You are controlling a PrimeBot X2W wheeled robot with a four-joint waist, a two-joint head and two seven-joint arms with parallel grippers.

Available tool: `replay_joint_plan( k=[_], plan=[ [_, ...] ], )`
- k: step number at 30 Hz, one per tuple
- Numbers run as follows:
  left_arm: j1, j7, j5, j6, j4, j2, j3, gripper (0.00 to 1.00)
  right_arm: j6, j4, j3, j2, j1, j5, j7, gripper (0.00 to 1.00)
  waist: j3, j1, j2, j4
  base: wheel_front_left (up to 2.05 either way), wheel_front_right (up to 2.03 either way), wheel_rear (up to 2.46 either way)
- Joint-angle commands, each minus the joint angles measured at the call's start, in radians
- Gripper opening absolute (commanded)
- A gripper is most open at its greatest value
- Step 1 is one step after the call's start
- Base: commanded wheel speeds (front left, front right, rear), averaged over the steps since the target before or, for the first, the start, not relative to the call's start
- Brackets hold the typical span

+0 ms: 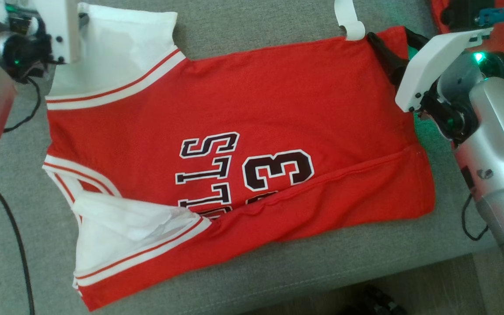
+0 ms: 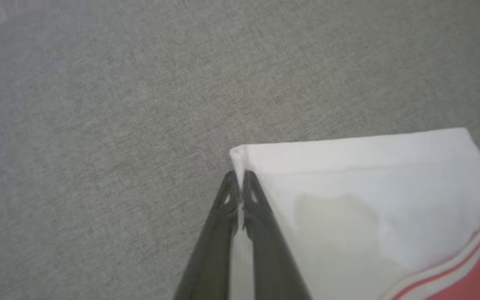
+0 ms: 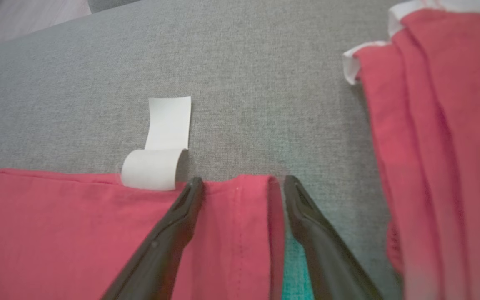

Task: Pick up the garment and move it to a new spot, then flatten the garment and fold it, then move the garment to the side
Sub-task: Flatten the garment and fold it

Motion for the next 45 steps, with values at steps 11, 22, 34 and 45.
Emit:
replay_joint_plan(
  k=[11,22,34,45],
  plan=[
    [-0.034,-0.141,0.033,-0.006,0.011,0.048,-0.01,0.0,0.007,0.052,0.009,-0.027,0.002,0.039,-0.166,0.0,-0.041,-0.0001,0.0,0.022,0.0,0.0,0.0],
    [0.003,-0.177,-0.005,-0.006,-0.022,0.038,-0.036,0.0,0.007,0.082,0.008,-0.025,0.044,0.047,-0.289,0.0,-0.117,-0.0001,0.0,0.06,0.0,0.0,0.0],
    [0.081,-0.168,-0.08,-0.006,-0.143,0.083,-0.088,0.0,0.007,0.107,0.014,-0.086,0.133,0.087,-0.313,0.0,-0.239,-0.0001,0.0,0.127,0.0,0.0,0.0],
    [0.17,-0.011,-0.17,-0.006,-0.369,0.198,-0.176,0.0,0.007,0.098,0.083,-0.123,0.217,0.105,-0.274,0.0,-0.356,-0.0001,0.0,0.176,0.0,0.0,0.0]
  ],
)
